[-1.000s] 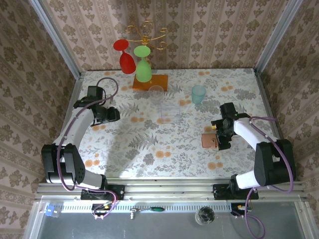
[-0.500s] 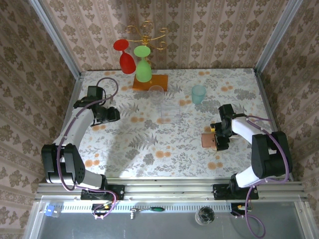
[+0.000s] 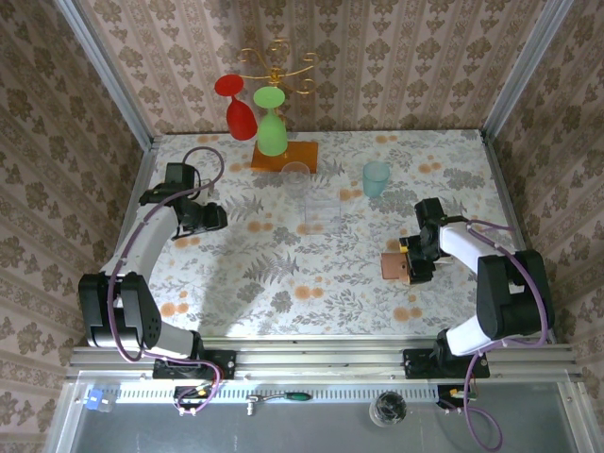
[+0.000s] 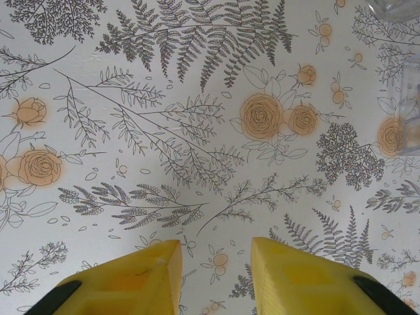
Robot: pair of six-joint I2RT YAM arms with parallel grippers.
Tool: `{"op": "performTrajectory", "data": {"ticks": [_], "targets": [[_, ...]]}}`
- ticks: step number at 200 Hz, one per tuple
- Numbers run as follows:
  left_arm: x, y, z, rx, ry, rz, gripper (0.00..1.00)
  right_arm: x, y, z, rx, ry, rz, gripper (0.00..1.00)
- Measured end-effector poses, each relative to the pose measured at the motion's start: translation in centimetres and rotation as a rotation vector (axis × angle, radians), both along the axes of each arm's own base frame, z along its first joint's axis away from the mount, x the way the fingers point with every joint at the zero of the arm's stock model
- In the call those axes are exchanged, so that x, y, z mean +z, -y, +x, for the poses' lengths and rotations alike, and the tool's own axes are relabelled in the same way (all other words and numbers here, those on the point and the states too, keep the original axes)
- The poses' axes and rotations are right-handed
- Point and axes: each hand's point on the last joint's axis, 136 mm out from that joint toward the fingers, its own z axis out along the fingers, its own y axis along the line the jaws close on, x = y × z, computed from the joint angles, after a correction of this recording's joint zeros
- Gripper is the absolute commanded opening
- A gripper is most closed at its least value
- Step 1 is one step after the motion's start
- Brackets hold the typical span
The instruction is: Take the credit cards out of the card holder
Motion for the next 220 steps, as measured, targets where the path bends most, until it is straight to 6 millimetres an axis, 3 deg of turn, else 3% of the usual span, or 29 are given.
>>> {"op": "performTrajectory", "data": {"ticks": [42, 69, 91, 167, 197, 220], "targets": [[0.0, 0.0, 0.0, 0.000, 0.000, 0.000, 0.34, 0.1, -0.7, 0.0, 0.032, 0.019, -0.011, 0.70], [0.0, 0.0, 0.0, 0.000, 0.000, 0.000, 0.34, 0.2, -2.4, -0.1, 0.106, 0.029, -0.029, 0.70], [0.0, 0.0, 0.0, -0.001, 0.000, -0.001, 0.34, 0.6, -5.1, 0.0, 0.208, 0.047, -0.047, 0.70], [0.0, 0.0, 0.0, -0.001, 0.000, -0.001, 0.35, 1.4, -17.7, -0.4, 0.695, 0.105, -0.086, 0.70], [0.0, 0.0, 0.0, -0.001, 0.000, -0.001, 0.35, 2.1, -21.2, -0.3, 0.913, 0.137, -0.121, 0.69], [0.0, 0.0, 0.0, -0.001, 0.000, -0.001, 0.35, 2.4, -22.2, -0.3, 1.055, 0.152, -0.160, 0.70]]}}
